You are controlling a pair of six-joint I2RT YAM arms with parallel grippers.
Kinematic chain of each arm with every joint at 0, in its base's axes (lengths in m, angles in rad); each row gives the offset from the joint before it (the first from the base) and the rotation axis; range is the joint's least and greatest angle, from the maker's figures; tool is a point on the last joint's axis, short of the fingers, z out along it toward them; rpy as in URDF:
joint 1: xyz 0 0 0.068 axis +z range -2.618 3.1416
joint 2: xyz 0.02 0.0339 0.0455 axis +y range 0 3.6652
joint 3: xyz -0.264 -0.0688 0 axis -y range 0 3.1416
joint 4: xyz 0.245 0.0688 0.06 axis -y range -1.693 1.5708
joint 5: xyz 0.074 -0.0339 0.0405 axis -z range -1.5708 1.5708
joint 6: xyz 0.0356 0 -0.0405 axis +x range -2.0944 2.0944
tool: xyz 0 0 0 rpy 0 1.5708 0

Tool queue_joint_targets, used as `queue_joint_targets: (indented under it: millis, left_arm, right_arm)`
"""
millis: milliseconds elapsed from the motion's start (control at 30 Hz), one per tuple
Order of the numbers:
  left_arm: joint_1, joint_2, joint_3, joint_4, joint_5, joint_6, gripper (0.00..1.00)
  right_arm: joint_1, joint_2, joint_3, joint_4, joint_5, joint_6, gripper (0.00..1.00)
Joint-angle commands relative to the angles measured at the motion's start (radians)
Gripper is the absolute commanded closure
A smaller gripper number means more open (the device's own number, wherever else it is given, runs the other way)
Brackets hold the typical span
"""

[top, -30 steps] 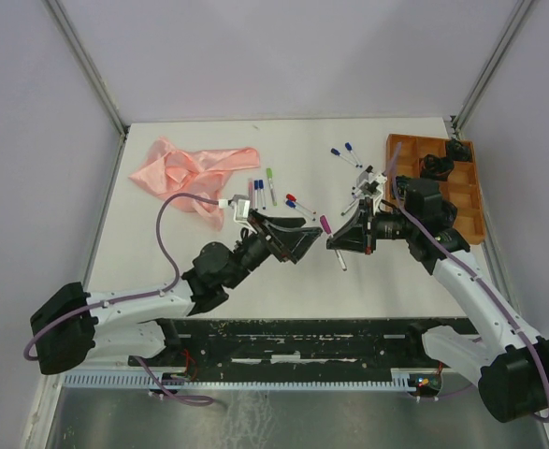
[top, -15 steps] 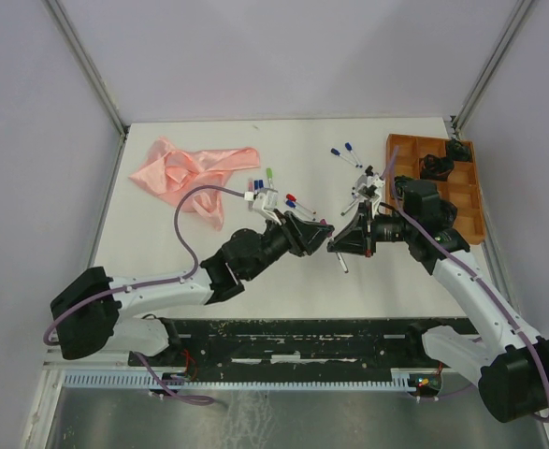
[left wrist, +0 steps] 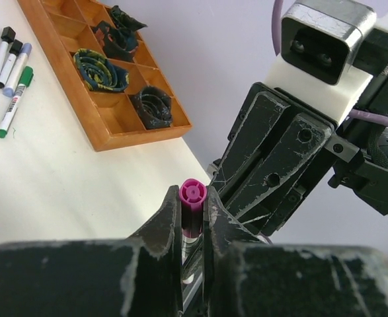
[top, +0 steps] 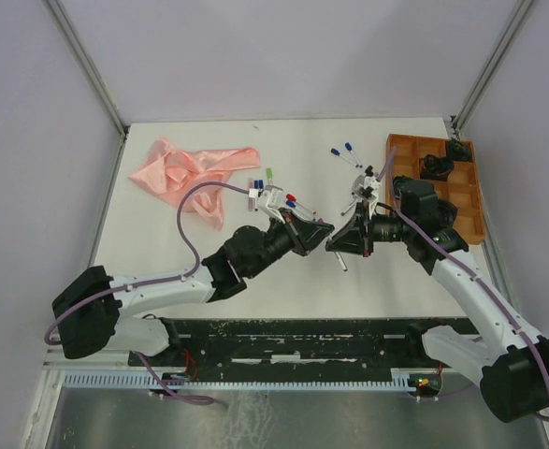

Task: Open the pen caps
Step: Open the pen cap from the pen.

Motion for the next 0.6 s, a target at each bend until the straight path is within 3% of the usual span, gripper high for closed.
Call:
queue_joint_targets:
  millis: [0,133,333,567]
  left_arm:
    - [0.115,-0.101,0.087,0.047,-0.119,0.057,0.97]
    - [0.251,-0.131,0.118,0.079,-0.136,0.020,0.97]
    - [0.317,-0.189,0.123,0.043,-0.156,0.050,0.97]
    - [0.352,-0.345,-0.142,-0.142,-0.165,0.034,0.97]
  right_arm:
    - [0.030,-0.006,0.028,-0.018,0.007,-0.065,1.00]
    - [0.053,0.026,0.036,-0.055,0.031,-0.101,1.00]
    - [0.074,0.049,0.045,-0.080,0.057,-0.128,1.00]
    - [0.077,0.073,0.050,-0.082,0.077,-0.127,1.00]
